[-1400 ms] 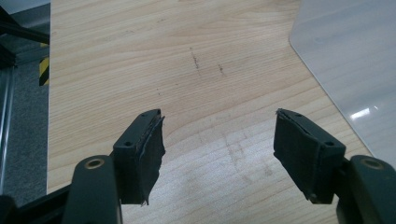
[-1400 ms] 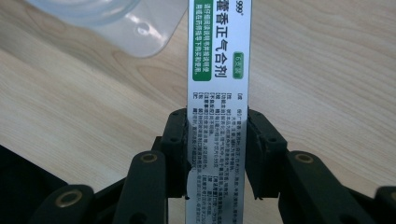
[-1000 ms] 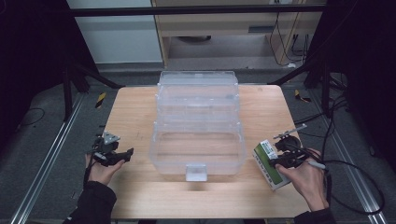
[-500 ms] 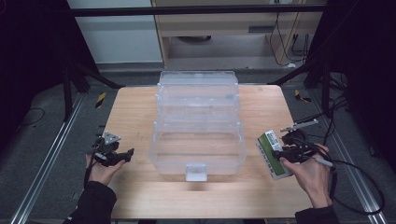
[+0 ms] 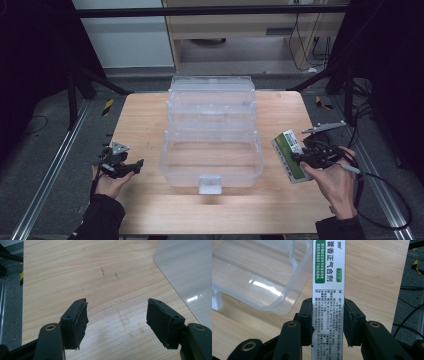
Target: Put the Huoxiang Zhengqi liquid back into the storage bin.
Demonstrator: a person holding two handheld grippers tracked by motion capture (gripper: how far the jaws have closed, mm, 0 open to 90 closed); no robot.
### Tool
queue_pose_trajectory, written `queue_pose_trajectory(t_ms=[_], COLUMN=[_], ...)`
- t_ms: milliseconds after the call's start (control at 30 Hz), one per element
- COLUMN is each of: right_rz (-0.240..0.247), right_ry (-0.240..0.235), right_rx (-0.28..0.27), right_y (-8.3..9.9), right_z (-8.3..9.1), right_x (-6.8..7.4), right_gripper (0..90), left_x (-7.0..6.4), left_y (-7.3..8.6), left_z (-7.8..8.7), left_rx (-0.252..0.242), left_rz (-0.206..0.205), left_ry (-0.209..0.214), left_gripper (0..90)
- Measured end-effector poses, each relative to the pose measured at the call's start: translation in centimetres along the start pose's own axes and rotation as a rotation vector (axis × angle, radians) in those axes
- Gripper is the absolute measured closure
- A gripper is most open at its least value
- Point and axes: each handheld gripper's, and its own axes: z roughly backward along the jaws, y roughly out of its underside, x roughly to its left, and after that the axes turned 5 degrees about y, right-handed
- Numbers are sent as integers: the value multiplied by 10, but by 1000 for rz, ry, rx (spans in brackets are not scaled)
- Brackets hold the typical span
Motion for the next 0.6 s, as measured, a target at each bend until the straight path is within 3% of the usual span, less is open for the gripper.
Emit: queue_pose_trajectory(t_ms=[433, 600], right_rz=[21, 40], right_ry=[-7, -30], right_rx=[-70, -85], right_y=[-12, -17], right_z=[14, 19], right_x=[3, 5], right_gripper=[642, 642], left_x=[-1, -1], left_y=[0, 0], left_z=[-1, -2], left_rx=[5, 5], left_rz=[-3, -3], left_ry=[1, 1], left_gripper=[324, 324])
